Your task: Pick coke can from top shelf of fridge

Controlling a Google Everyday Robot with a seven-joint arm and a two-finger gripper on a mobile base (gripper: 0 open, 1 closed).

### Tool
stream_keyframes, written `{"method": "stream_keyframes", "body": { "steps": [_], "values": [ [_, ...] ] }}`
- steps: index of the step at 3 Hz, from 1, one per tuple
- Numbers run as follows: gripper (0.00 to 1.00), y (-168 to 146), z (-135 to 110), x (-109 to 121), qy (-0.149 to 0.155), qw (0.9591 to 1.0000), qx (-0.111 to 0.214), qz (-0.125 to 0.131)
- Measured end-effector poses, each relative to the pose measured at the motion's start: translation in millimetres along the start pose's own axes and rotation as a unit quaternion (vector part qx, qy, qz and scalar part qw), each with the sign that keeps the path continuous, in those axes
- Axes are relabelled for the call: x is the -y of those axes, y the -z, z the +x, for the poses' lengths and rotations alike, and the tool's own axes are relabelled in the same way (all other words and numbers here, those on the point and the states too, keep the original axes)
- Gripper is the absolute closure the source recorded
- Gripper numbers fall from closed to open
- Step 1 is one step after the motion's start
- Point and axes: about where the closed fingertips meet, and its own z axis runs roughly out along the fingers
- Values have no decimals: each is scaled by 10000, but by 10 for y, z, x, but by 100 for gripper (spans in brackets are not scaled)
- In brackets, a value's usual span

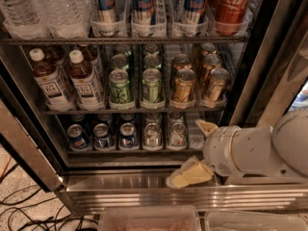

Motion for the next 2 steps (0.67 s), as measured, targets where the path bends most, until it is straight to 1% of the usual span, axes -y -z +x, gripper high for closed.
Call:
{"method": "stream_keyframes", "body": {
  "steps": [1, 2],
  "values": [
    [0, -76, -144, 80, -613, 9940, 733, 534],
    [0, -16, -226, 344, -1117, 9748, 1498, 1223]
  ]
}}
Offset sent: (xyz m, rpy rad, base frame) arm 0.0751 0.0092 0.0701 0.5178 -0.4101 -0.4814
